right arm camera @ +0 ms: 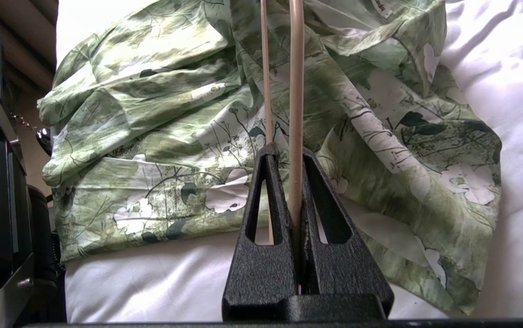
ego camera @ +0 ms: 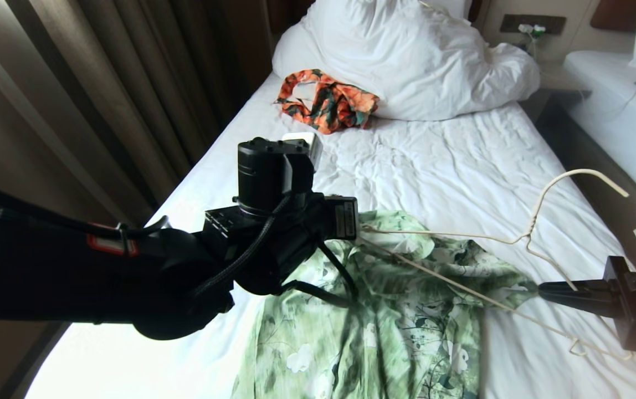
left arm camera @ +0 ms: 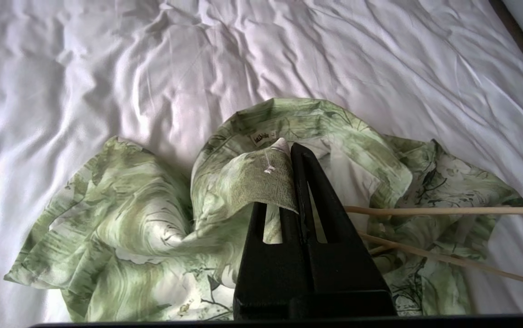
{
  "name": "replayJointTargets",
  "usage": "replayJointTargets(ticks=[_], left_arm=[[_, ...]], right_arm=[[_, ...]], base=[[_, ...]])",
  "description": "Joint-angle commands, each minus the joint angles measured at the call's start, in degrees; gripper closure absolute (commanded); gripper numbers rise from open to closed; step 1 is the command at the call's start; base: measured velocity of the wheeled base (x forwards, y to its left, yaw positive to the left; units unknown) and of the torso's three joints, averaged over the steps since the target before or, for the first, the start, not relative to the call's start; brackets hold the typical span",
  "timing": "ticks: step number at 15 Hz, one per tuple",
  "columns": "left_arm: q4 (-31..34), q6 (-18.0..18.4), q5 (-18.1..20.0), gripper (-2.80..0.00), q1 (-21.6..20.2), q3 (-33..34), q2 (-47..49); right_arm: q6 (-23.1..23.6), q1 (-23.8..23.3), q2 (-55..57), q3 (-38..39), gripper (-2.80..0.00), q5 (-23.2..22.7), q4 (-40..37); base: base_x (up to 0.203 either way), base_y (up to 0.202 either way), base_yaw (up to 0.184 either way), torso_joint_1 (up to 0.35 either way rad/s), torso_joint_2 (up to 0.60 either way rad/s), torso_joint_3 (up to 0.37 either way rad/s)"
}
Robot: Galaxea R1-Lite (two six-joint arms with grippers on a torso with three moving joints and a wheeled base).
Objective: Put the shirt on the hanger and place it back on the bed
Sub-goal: Hook one side of the shirt onto the hanger
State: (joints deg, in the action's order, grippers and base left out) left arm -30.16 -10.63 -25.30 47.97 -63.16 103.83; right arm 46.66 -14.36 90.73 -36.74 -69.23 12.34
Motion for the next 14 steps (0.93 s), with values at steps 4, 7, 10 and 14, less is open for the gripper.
replayJointTargets(ticks=[4, 7, 10, 14], left_arm=[[-0.3, -0.3, 0.1, 0.00, 3.1, -1.2, 0.3], [-0.3, -0.2, -0.1, 0.00, 6.6, -2.3, -0.3], [0.0, -0.1, -0.2, 0.00, 11.9, -3.8, -1.5], [0.4, 0.0, 0.4, 0.00, 18.8, -3.8, -1.6]], right_arm=[[0.2, 1.3, 0.0, 0.1, 0.00, -0.3, 0.0], [0.1, 4.1, 0.2, -0.2, 0.00, 0.1, 0.0], [-1.2, 5.7, 0.8, -2.1, 0.00, 0.8, 0.3], [-5.8, 8.1, 0.2, -5.9, 0.00, 0.7, 0.5]], base=[[0.000, 0.000, 0.000, 0.000, 0.00, 0.000], [0.000, 0.000, 0.000, 0.000, 0.00, 0.000], [0.000, 0.000, 0.000, 0.000, 0.00, 0.000], [0.000, 0.000, 0.000, 0.000, 0.00, 0.000]])
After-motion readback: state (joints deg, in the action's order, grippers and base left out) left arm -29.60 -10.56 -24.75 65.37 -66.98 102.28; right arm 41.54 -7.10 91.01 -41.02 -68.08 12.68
